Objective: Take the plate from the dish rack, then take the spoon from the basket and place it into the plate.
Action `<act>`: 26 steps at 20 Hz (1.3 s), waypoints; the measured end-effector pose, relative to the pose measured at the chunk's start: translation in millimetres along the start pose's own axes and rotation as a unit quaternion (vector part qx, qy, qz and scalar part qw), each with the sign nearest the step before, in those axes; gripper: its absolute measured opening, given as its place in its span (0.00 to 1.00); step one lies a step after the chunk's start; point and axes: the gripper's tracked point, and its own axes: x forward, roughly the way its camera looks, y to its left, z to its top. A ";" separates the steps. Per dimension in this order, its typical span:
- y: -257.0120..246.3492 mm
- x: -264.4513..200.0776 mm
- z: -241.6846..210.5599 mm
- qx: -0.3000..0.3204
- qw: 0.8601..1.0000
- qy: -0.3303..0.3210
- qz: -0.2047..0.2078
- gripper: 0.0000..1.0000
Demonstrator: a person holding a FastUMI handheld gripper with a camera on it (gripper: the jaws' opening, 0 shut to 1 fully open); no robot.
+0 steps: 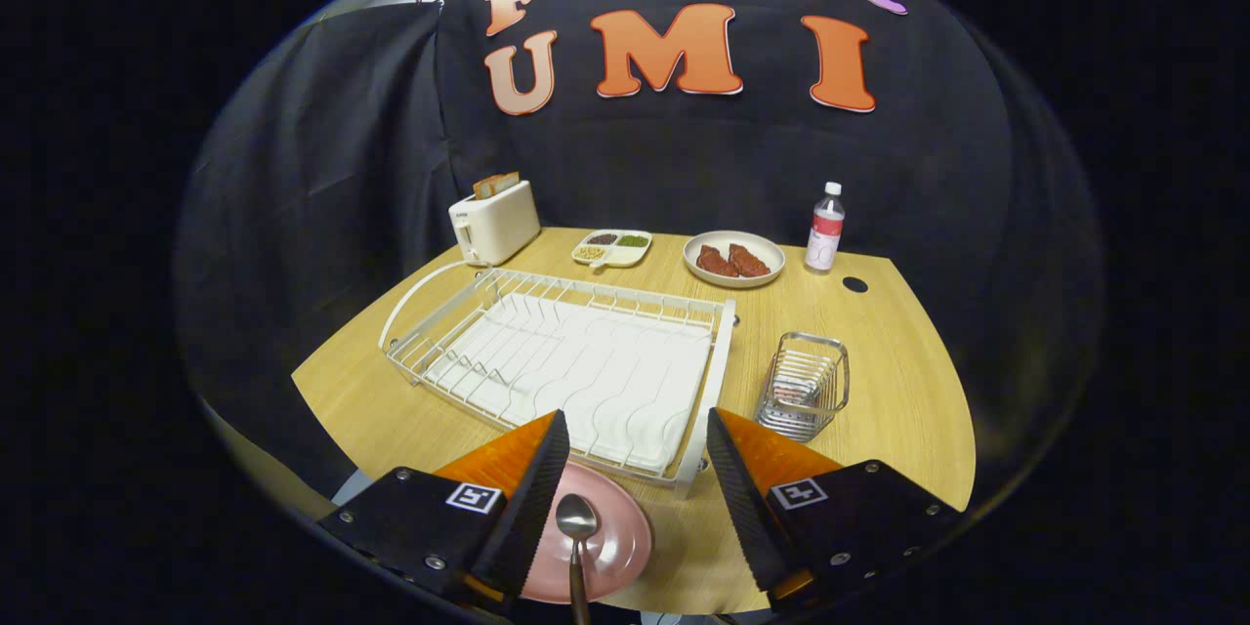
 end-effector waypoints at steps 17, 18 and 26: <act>-56.7 -64.6 176.3 0.018 0.974 -0.201 -0.101 0.95; -59.2 -66.0 181.0 0.020 0.972 -0.208 -0.104 0.95; -66.9 -75.8 204.7 0.026 0.960 -0.246 -0.128 0.95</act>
